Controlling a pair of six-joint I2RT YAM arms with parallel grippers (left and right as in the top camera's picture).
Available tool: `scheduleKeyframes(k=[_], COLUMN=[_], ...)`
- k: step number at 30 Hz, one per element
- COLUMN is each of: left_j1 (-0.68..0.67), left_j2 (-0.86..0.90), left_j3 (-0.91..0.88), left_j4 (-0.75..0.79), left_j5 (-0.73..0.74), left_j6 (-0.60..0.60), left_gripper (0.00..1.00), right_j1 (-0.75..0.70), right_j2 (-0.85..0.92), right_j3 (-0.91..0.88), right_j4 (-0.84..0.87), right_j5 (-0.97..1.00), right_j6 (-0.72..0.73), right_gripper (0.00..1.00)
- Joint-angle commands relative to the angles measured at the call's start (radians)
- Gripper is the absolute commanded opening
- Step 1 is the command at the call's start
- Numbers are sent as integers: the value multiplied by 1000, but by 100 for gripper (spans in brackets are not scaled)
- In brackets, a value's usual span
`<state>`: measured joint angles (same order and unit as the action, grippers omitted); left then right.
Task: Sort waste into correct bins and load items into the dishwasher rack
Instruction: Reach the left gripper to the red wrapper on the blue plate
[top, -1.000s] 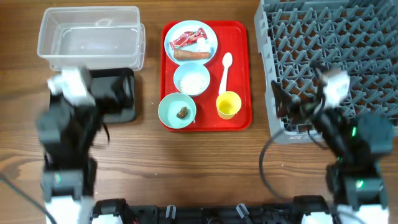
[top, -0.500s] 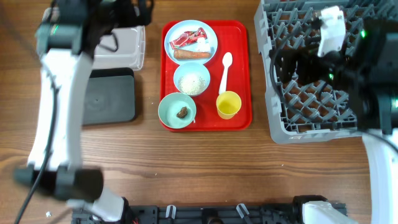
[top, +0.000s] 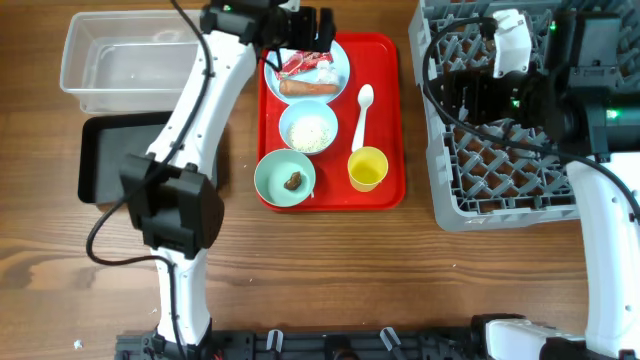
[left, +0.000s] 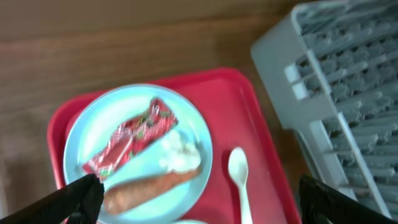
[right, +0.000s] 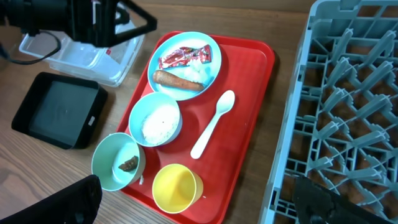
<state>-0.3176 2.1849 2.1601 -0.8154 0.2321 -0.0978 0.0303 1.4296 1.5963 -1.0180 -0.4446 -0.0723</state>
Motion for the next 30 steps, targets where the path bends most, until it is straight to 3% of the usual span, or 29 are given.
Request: scheduleKeyframes(k=[1,12,21,30], left_j1=[-6,-49,-56,-58], left_j2=[32,241,344,401], left_j3=[20,20,20,19], left_j4=[66,169,177,177], left_j5=[-53,-278,-275,-275], left_j6=[18,78,171,172], left_gripper=[100,97,91,84], right_j1=[5,5,5,5], right_j2=[17,22,22,48], right_j3=[25,25,25,25], right_j4=[-3,-4,-4,-12], right_j5=[-1,0,3,3], right_j6=[21,21,21,21], right_gripper=[100,100,100,100])
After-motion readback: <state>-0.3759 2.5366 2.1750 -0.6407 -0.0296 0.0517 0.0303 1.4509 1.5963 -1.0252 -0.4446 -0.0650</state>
